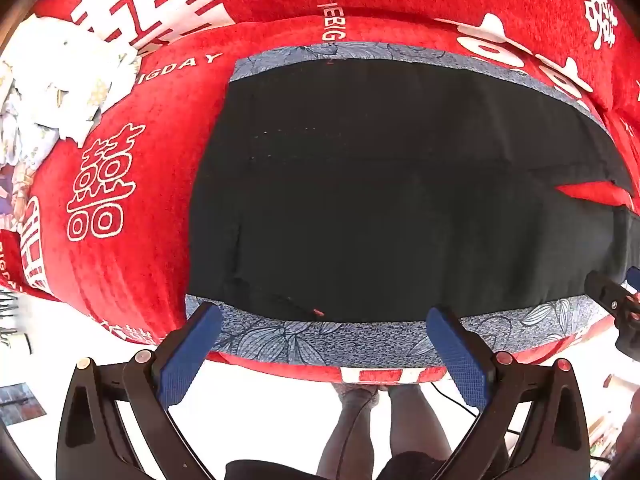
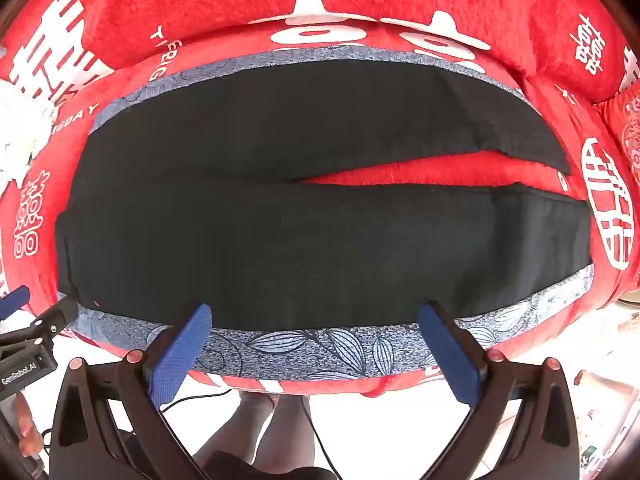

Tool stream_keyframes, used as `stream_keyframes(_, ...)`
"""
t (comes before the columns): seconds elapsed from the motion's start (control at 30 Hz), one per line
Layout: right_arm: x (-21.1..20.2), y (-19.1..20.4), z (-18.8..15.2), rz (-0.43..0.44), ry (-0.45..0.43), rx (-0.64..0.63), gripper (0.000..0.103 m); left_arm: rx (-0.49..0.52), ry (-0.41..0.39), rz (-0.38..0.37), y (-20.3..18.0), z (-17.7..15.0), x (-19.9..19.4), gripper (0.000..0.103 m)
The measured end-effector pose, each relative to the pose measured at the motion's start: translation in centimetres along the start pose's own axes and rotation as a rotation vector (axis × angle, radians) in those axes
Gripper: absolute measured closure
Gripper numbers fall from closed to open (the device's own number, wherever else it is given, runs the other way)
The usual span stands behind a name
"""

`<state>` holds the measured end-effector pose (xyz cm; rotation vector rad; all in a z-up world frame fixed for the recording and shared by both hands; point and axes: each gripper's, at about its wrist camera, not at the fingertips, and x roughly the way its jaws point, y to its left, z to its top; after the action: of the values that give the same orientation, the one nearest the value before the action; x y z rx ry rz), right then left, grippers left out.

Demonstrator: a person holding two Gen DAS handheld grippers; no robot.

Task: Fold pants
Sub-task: 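Position both grippers open over the grey waistband of the black trousers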

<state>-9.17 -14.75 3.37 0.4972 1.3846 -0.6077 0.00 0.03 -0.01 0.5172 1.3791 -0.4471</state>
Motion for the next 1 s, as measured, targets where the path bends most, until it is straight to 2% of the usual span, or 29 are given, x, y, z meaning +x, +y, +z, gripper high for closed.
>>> stream_keyframes(0.47,-0.7,1.4,-0.2,-0.008,0.002,0.005,0.0,-0.011,0.025,-0.006,1.9,-0.7,0.1,0.0)
stream_keyframes(0.9,-0.6,1.8,-0.7,-0.019,0.026,-0.032,0.0,-0.058,-0.005,0.025,2.8,-1.6,1.3,0.0)
stream_keyframes(1.0,0.0,1.3,-0.9,-0.012,0.036,-0.049,0.0,-0.076,-0.008,0.007,2.5,-2.0,2.0,0.0)
